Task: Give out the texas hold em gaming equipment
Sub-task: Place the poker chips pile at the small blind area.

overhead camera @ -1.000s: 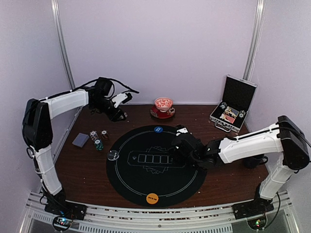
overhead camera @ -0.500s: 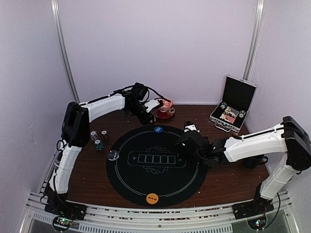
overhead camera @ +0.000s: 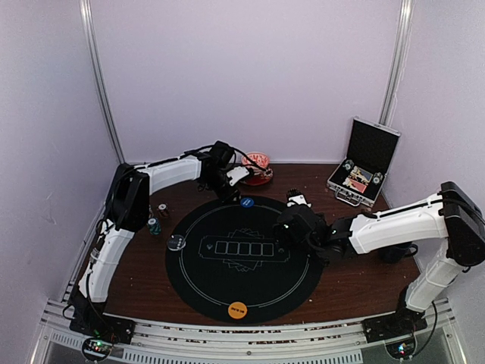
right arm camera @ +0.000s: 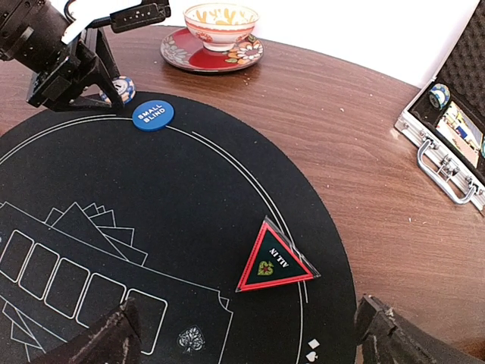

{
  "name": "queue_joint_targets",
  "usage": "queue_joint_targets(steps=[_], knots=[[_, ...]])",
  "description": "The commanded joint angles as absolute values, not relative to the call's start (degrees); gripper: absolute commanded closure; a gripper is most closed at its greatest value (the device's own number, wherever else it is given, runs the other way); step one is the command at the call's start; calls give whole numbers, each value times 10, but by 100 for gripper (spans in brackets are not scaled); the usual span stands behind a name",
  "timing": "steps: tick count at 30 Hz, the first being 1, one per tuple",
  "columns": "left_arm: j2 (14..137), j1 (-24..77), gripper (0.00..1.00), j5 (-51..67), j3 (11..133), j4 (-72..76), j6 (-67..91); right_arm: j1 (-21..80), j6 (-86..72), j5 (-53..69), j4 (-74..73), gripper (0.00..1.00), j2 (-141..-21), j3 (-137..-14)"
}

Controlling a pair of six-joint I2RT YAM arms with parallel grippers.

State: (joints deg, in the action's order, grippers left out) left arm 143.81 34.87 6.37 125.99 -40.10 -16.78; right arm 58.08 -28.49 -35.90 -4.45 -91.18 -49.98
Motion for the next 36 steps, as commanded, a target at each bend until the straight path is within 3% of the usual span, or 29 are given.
queue_joint_targets(steps=[1,10,22,32,36], knots=[[1443,346,84,55,1243,-370,-159,577,-289,-372,-39,0,-901,-497],[1452,346,84,31,1231,-359,-163,578,-288,-367,-39,0,-909,-500],[1459,346,74,32,1235,-358,-173,578,-287,-367,-39,0,-911,-501],[1457,347,51,51,1236,-371,-176,578,-284,-363,-40,0,-914,-503],[1453,346,33,50,1238,-374,-176,578,-284,-362,-40,0,-916,-503]])
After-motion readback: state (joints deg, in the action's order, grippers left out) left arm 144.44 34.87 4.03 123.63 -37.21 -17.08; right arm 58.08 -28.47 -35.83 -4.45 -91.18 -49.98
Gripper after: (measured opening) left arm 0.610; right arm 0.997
